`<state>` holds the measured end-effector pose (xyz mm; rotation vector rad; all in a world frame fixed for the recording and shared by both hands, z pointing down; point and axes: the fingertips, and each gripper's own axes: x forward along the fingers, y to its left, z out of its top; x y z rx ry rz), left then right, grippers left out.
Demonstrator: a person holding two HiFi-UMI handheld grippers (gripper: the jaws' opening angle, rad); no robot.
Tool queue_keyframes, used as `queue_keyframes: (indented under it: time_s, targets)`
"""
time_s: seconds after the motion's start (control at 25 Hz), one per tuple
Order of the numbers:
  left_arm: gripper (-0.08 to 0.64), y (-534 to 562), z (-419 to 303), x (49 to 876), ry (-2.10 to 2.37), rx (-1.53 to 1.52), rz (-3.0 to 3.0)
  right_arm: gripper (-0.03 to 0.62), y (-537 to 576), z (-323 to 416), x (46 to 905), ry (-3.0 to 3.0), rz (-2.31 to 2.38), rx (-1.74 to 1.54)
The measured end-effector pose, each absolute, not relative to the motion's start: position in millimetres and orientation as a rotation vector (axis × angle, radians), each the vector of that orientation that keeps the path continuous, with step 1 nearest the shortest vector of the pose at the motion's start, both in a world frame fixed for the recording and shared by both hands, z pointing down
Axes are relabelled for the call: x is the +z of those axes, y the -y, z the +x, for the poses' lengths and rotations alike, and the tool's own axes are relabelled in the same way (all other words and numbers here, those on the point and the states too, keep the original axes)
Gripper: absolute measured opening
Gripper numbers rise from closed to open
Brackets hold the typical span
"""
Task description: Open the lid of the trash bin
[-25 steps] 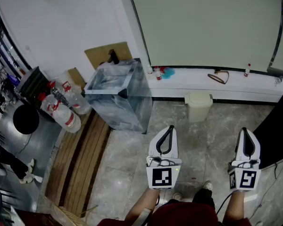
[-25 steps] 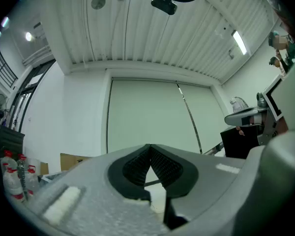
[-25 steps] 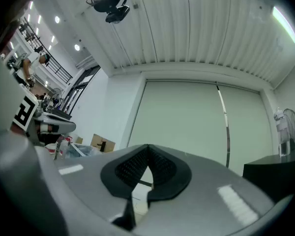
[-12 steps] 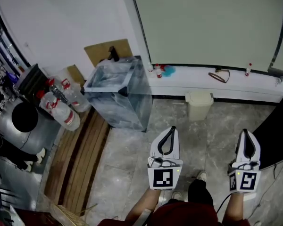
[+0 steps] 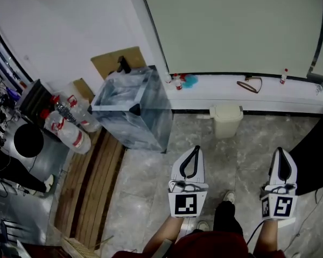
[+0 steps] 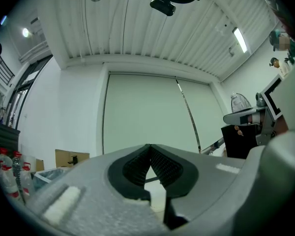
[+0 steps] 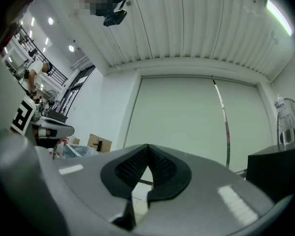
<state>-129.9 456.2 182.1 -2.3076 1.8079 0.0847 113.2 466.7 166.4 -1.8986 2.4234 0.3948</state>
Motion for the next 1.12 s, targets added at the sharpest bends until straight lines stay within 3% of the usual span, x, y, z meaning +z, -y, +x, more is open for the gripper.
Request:
queue_keyframes:
  time_s: [1.12]
  targets:
    - [0.006,-185,51,190,-1.702,-0.008,-2.406,-0.002,-211,282,191,-2.408,-1.965,0.262]
